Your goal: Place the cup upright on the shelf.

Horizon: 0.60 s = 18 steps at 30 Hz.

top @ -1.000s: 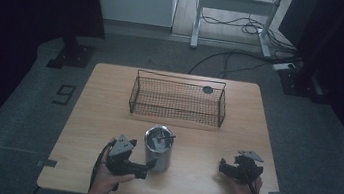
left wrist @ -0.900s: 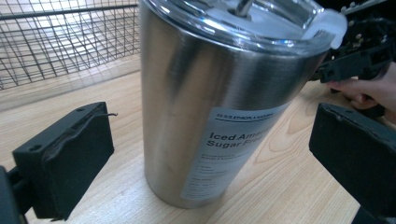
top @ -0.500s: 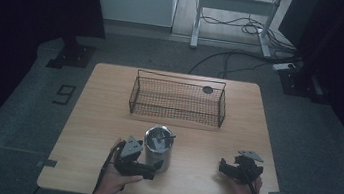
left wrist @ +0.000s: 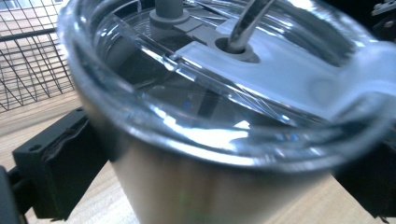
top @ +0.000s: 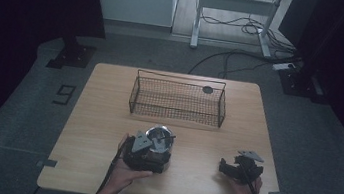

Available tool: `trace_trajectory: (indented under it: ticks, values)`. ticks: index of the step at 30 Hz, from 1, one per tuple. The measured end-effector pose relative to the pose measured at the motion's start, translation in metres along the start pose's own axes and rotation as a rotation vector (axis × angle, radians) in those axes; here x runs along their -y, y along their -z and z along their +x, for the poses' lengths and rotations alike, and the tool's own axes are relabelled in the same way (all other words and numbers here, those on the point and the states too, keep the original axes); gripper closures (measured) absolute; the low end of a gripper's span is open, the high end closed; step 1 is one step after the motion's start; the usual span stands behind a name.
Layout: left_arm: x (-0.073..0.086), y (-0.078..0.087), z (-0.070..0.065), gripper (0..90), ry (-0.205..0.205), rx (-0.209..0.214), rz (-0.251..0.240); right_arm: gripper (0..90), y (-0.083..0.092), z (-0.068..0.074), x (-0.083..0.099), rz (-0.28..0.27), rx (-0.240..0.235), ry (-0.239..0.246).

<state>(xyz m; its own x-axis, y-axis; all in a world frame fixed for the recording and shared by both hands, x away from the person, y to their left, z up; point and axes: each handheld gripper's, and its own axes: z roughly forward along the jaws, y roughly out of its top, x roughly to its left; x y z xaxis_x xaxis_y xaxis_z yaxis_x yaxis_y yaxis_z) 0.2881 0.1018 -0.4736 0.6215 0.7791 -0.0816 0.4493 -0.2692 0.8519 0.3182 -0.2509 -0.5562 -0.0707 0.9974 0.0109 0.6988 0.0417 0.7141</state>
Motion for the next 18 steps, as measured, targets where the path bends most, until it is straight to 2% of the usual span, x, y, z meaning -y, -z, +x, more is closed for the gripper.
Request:
trace_trajectory:
  ticks: [8,18]
  values:
    - [-0.001,-0.019,-0.001,0.0,-0.013,-0.026,0.025,0.3,0.000,0.000,0.000,0.000,0.000,0.000]
    - [0.000,-0.020,-0.001,3.2,-0.036,-0.035,0.020,0.3,0.000,0.000,0.000,0.000,0.000,0.000]
